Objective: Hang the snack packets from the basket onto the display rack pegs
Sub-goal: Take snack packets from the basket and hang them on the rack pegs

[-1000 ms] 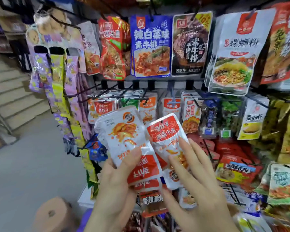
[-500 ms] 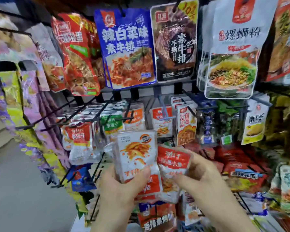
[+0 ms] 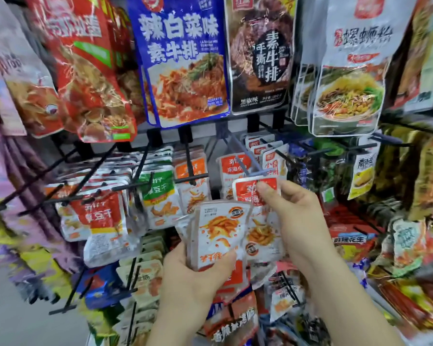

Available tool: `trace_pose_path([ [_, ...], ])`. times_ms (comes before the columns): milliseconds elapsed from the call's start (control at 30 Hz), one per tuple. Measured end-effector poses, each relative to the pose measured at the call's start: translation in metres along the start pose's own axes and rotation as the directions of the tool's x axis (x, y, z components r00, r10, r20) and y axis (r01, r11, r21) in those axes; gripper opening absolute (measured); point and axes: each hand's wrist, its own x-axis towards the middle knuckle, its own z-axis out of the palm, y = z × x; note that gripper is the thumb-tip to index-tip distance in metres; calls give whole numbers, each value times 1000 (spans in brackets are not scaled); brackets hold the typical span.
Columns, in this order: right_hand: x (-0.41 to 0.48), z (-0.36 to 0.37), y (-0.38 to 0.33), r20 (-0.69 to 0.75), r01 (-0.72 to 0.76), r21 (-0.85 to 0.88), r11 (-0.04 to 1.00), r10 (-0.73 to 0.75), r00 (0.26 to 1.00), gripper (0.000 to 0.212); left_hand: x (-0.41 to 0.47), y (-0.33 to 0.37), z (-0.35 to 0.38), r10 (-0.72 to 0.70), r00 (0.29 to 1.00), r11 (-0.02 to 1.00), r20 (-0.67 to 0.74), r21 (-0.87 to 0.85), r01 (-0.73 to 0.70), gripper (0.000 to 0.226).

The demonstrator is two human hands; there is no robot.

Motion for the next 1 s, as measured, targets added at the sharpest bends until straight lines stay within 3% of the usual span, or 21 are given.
trace_pose_path([
  [133,8,10,-2,-38,-41,30,999,43,998,14,7,0,-5,7,996,992,94,123,-19,24],
  [333,11,8,-9,-13,-102,-15,995,102,995,39,21,5,-10,72,954,942,291,295,-161,28],
  [533,22,6,-4,-28,-144,49,988,145,989,39,28,15,-11,209,915,857,344,387,-341,41],
  [700,29,8,2,-55,-163,64,985,166,985,24,37,13,-10,133,921,904,366,336,-264,35],
  [767,32,8,3,-109,-128,11,992,129,986,25,38,11,-10,107,933,922,343,318,-222,30],
  [867,39,7,3,-192,-47,-244,969,0,981,21,40,7,-13,80,953,936,294,307,-173,27],
  [1000,46,4,8,-169,20,-531,847,-129,977,50,37,0,-16,64,967,955,246,267,-131,36],
])
